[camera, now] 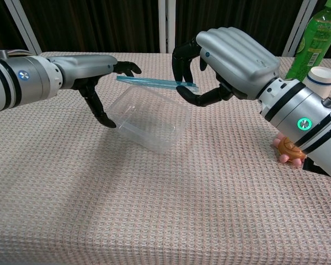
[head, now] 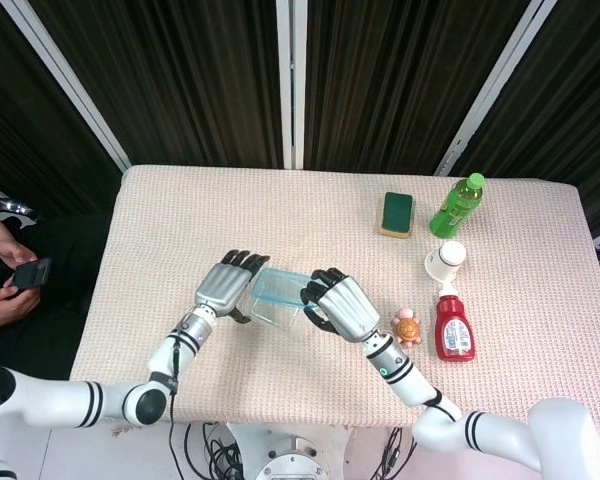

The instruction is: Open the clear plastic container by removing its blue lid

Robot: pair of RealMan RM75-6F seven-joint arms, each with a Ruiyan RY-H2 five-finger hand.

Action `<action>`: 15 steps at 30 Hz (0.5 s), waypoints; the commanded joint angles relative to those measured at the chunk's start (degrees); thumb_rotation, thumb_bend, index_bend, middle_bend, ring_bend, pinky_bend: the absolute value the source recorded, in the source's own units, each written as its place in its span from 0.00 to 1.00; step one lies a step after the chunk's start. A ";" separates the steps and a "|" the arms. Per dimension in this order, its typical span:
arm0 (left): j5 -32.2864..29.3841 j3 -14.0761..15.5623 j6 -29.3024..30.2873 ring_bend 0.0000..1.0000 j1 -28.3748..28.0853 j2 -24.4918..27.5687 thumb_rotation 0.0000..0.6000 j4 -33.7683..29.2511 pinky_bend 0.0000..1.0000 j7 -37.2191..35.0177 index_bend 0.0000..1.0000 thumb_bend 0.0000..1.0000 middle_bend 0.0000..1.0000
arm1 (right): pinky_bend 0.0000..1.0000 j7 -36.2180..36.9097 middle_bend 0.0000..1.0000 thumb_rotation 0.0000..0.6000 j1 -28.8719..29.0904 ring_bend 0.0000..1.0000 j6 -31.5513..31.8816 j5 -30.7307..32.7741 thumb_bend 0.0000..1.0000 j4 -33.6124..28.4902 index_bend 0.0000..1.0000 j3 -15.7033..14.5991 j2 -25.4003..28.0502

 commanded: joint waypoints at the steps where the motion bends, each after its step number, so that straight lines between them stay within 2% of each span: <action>1: 0.81 -0.10 0.13 0.00 1.17 0.96 1.00 -0.15 0.03 -1.51 0.00 0.04 0.01 | 0.46 -0.27 0.58 1.00 -0.36 0.36 0.43 0.23 0.33 -0.24 0.84 0.20 0.79; 10: 6.46 -1.03 2.33 0.00 6.58 6.10 1.00 -1.94 0.01 -9.04 0.00 0.03 0.00 | 0.46 -1.86 0.58 1.00 -1.51 0.37 1.76 2.04 0.33 -1.10 0.85 2.10 4.44; 15: 10.04 -0.87 5.25 0.00 10.46 9.33 1.00 -2.43 0.01 -12.66 0.00 0.03 0.00 | 0.46 -2.51 0.58 1.00 -1.22 0.37 0.46 5.27 0.33 1.25 0.85 4.60 5.32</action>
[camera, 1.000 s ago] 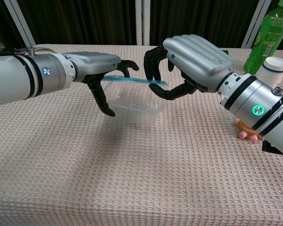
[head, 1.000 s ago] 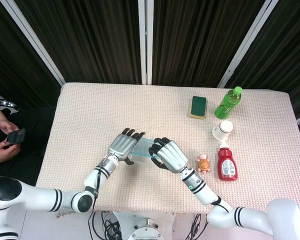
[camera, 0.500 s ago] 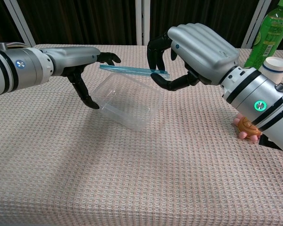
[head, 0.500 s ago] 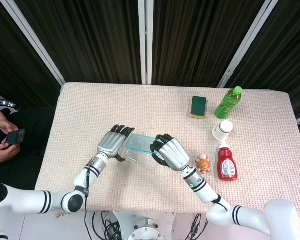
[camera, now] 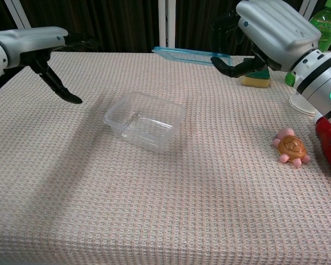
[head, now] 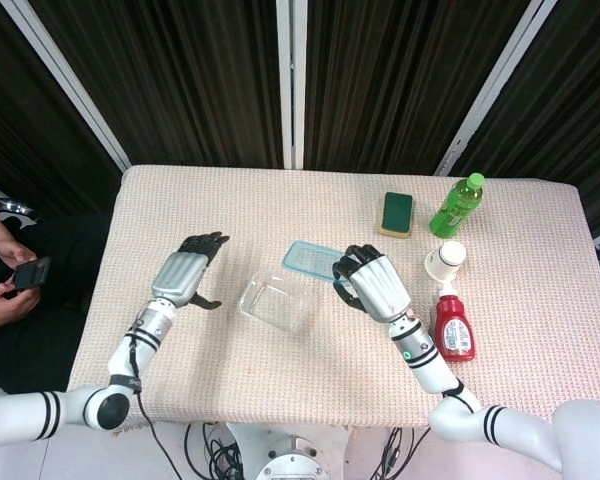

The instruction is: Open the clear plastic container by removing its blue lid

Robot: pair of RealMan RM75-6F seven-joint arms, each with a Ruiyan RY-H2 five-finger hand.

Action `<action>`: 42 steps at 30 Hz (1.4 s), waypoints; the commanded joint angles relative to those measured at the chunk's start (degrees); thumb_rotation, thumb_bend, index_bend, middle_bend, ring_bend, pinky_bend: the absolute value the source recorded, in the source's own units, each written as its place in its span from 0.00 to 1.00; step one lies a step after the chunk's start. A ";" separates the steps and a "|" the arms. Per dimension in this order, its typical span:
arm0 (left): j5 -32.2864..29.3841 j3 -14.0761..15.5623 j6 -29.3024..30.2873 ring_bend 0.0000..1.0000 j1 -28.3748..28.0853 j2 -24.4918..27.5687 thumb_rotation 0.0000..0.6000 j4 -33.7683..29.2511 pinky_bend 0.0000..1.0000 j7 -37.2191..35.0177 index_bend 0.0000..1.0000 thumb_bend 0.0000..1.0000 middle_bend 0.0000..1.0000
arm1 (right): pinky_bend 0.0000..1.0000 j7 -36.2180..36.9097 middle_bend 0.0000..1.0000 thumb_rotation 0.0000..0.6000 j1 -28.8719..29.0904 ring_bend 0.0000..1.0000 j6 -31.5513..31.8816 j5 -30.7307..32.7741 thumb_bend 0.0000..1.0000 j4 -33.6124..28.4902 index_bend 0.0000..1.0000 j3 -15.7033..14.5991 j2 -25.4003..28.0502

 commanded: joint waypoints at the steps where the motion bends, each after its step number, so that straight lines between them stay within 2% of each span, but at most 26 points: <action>1: 2.00 0.02 2.10 0.00 2.49 1.85 1.00 -0.29 0.01 -2.33 0.00 0.03 0.00 | 0.46 -0.22 0.58 1.00 0.57 0.37 -1.95 2.59 0.33 2.27 0.85 1.77 0.28; 7: 5.36 0.35 5.44 0.00 7.23 4.48 1.00 -0.08 0.01 -6.65 0.00 0.03 0.00 | 0.45 -0.41 0.58 1.00 3.90 0.36 -10.78 8.60 0.32 8.66 0.82 4.17 -0.94; 10: 6.90 0.24 6.98 0.00 9.43 5.78 1.00 -0.11 0.01 -8.94 0.00 0.03 0.00 | 0.38 -3.22 0.52 1.00 5.56 0.30 -17.82 12.96 0.27 9.43 0.65 4.70 -0.99; 11: 7.54 0.20 7.65 0.00 10.32 6.24 1.00 -0.06 0.01 -9.84 0.00 0.03 0.00 | 0.34 -4.18 0.46 1.00 5.92 0.25 -20.50 14.79 0.24 8.35 0.53 4.78 -0.50; 12: 8.04 0.23 8.13 0.00 10.97 6.56 1.00 0.05 0.01 -10.40 0.00 0.03 0.00 | 0.29 -4.67 0.39 1.00 6.03 0.19 -22.26 16.10 0.19 6.99 0.36 4.81 0.10; 13: 8.54 0.35 8.55 0.00 11.60 6.91 1.00 0.19 0.01 -10.81 0.00 0.03 0.00 | 0.27 -4.83 0.36 1.00 6.02 0.17 -23.86 17.37 0.17 5.22 0.28 4.83 0.91; 14: 9.18 0.55 9.03 0.00 12.41 7.38 1.00 0.39 0.01 -11.29 0.00 0.03 0.00 | 0.22 -4.76 0.29 1.00 5.83 0.10 -25.82 19.05 0.13 2.41 0.13 4.82 2.31; 15: 9.65 0.73 9.35 0.00 13.02 7.76 1.00 0.53 0.01 -11.62 0.00 0.03 0.00 | 0.17 -4.55 0.24 1.00 5.59 0.05 -27.23 20.30 0.11 0.00 0.05 4.76 3.64; 16: 10.11 0.90 9.69 0.00 13.64 8.14 1.00 0.69 0.00 -11.96 0.00 0.02 0.00 | 0.14 -4.05 0.20 1.00 5.28 0.02 -28.64 21.53 0.09 -2.65 0.01 4.70 5.24; 18: 11.61 1.31 10.75 0.00 15.09 8.73 1.00 1.37 0.00 -12.88 0.00 0.01 0.00 | 0.09 -2.00 0.14 1.00 4.35 0.00 -31.59 24.01 0.07 -9.06 0.00 4.50 9.65; 21: 14.38 2.07 12.28 0.00 16.98 8.78 1.00 3.32 0.00 -14.21 0.00 0.00 0.00 | 0.06 0.30 0.12 1.00 2.56 0.00 -32.79 24.48 0.07 -16.16 0.00 3.50 15.99; 25: 17.65 2.72 16.69 0.00 19.78 7.83 1.00 6.89 0.00 -13.39 0.00 0.00 0.01 | 0.09 5.08 0.17 1.00 -2.15 0.00 -26.82 20.26 0.07 -22.57 0.00 2.04 21.70; 28: 19.78 2.95 21.19 0.00 22.48 7.44 1.00 9.58 0.01 -12.76 0.03 0.00 0.04 | 0.17 9.50 0.24 1.00 -7.48 0.04 -17.47 14.67 0.08 -25.14 0.01 0.61 24.50; 32: 23.35 4.09 25.64 0.00 26.24 8.99 1.00 12.27 0.00 -14.61 0.06 0.00 0.06 | 0.22 10.13 0.30 1.00 -15.54 0.10 -3.92 9.99 0.11 -26.50 0.12 -1.97 27.53; 35: 24.82 5.12 27.25 0.00 29.03 11.10 1.00 11.95 0.00 -17.62 0.06 0.00 0.06 | 0.23 9.74 0.30 1.00 -20.76 0.10 2.17 9.65 0.12 -28.21 0.15 -4.03 30.40; 38: 25.35 6.80 27.32 0.00 31.63 13.16 1.00 10.15 0.00 -18.45 0.06 0.00 0.06 | 0.21 10.53 0.27 1.00 -25.36 0.09 6.49 9.67 0.12 -29.26 0.15 -6.20 32.75; 42: 26.43 8.52 29.33 0.00 35.30 14.34 1.00 7.52 0.00 -18.49 0.06 0.00 0.06 | 0.11 14.28 0.22 1.00 -29.95 0.04 10.65 7.47 0.12 -28.74 0.13 -9.07 34.54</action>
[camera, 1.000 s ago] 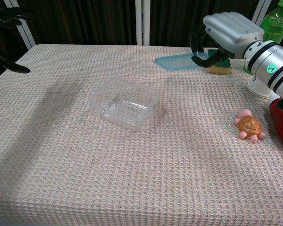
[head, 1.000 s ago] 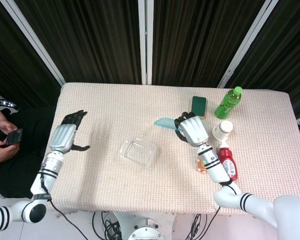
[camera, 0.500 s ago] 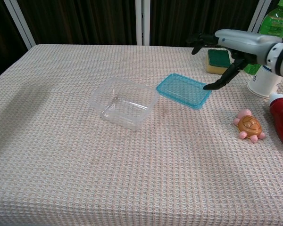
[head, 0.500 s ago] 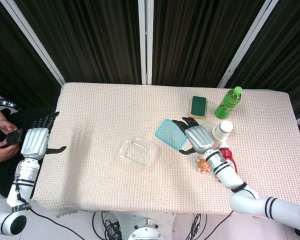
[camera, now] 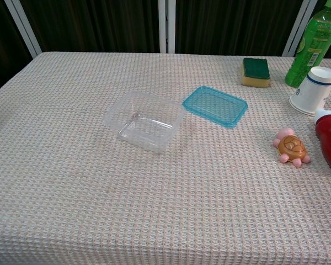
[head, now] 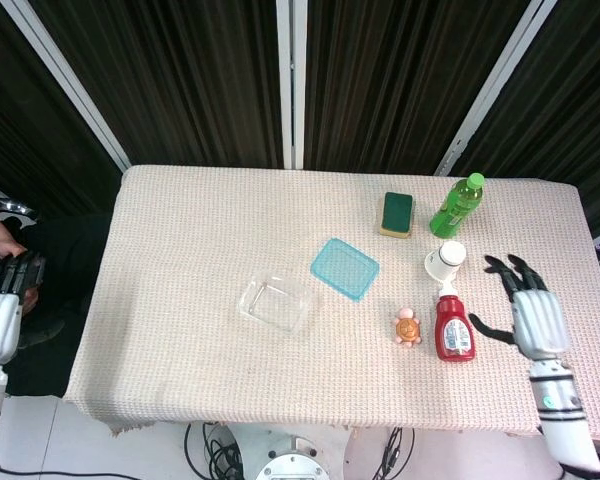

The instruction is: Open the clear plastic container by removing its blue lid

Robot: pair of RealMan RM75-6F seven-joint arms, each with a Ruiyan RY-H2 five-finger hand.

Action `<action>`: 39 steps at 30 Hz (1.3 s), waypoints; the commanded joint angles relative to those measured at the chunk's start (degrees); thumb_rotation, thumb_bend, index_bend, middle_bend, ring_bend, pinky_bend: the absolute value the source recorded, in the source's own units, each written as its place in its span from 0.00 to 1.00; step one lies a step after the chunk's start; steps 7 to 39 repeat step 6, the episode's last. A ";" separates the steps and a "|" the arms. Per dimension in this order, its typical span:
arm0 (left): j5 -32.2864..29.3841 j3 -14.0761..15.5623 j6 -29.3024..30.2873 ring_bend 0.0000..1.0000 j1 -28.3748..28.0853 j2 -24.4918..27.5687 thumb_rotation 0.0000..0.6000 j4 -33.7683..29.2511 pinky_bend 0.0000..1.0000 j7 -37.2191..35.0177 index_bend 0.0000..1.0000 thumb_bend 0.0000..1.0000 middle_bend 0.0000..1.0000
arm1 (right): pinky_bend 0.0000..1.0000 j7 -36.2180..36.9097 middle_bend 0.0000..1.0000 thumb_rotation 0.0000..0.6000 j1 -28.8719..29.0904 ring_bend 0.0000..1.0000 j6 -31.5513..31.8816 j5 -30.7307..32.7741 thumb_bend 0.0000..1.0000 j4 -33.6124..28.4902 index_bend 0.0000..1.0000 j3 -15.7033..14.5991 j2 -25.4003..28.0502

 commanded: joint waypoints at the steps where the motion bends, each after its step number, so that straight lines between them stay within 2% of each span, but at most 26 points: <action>1: 1.49 1.55 2.54 0.00 3.11 0.71 1.00 -1.91 0.00 -0.21 0.06 0.00 0.06 | 0.10 4.40 0.22 1.00 -5.34 0.04 4.96 -3.35 0.12 -0.14 0.13 -3.88 2.85; 6: 4.19 2.39 6.47 0.00 6.79 -0.49 1.00 -2.08 0.00 1.22 0.06 0.00 0.06 | 0.06 5.47 0.18 1.00 -8.17 0.01 7.17 -4.81 0.13 1.89 0.10 -5.34 2.28; 39: 4.19 2.39 6.47 0.00 6.79 -0.49 1.00 -2.08 0.00 1.22 0.06 0.00 0.06 | 0.06 5.47 0.18 1.00 -8.17 0.01 7.17 -4.81 0.13 1.89 0.10 -5.34 2.28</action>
